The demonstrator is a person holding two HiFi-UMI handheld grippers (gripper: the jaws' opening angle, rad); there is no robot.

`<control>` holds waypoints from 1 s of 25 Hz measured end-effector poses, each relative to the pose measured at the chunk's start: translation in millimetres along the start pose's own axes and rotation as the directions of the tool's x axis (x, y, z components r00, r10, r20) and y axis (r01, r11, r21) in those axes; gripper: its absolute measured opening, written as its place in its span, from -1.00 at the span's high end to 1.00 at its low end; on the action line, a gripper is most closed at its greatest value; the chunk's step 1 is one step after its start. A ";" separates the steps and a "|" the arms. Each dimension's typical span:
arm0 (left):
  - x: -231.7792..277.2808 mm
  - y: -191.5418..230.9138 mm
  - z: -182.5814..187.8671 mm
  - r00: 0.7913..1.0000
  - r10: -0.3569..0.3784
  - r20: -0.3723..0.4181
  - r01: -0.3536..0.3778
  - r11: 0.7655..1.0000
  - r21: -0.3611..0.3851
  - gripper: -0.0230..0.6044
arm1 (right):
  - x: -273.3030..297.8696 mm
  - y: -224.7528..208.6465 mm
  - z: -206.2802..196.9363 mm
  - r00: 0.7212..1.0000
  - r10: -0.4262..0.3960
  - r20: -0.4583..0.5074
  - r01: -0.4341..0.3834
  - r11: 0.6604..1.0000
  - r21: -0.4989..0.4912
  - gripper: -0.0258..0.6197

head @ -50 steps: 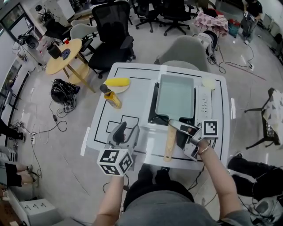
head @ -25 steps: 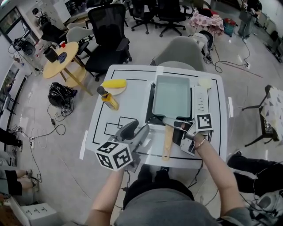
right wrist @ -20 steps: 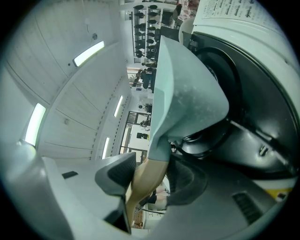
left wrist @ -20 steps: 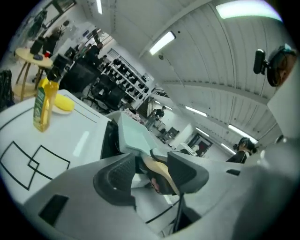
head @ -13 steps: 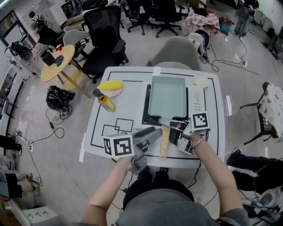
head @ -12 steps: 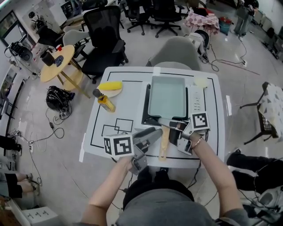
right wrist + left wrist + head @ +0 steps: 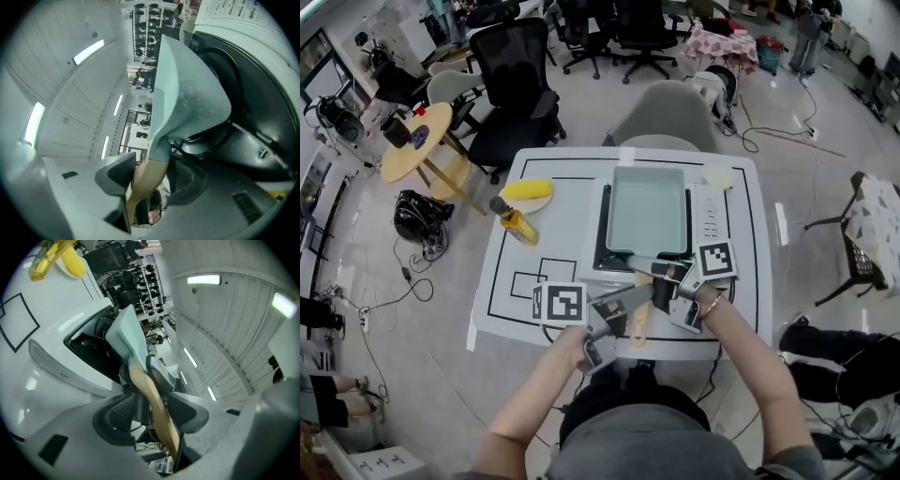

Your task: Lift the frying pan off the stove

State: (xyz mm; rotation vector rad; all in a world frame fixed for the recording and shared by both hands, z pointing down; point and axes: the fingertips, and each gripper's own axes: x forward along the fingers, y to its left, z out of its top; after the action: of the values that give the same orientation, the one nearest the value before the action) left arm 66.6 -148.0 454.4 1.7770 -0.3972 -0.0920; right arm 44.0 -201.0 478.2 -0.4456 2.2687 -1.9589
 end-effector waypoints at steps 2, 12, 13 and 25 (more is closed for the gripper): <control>5.1 -0.8 -2.7 1.000 -0.016 -0.021 0.016 1.000 -0.017 0.27 | 0.7 -0.6 0.3 1.000 0.000 -0.003 0.000 1.000 -0.001 0.33; 25.5 0.5 -10.6 0.995 -0.036 -0.091 0.030 0.997 -0.069 0.29 | 1.2 0.3 0.8 1.000 0.014 -0.015 -0.014 1.000 -0.011 0.32; 26.8 0.7 -11.0 0.995 -0.040 -0.096 0.033 0.996 -0.078 0.30 | 1.0 0.2 0.8 1.000 0.013 -0.017 -0.014 1.000 -0.013 0.32; 36.6 -5.7 -14.6 0.987 -0.068 -0.149 0.055 0.994 -0.095 0.63 | 0.2 0.0 -0.1 1.000 0.014 -0.024 -0.015 0.999 -0.039 0.31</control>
State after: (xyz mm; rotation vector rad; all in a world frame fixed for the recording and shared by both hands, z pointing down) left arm 106.1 -144.9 457.9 1.6940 -0.2247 -0.0178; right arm 43.8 -200.9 478.3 -0.4109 2.3219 -1.9263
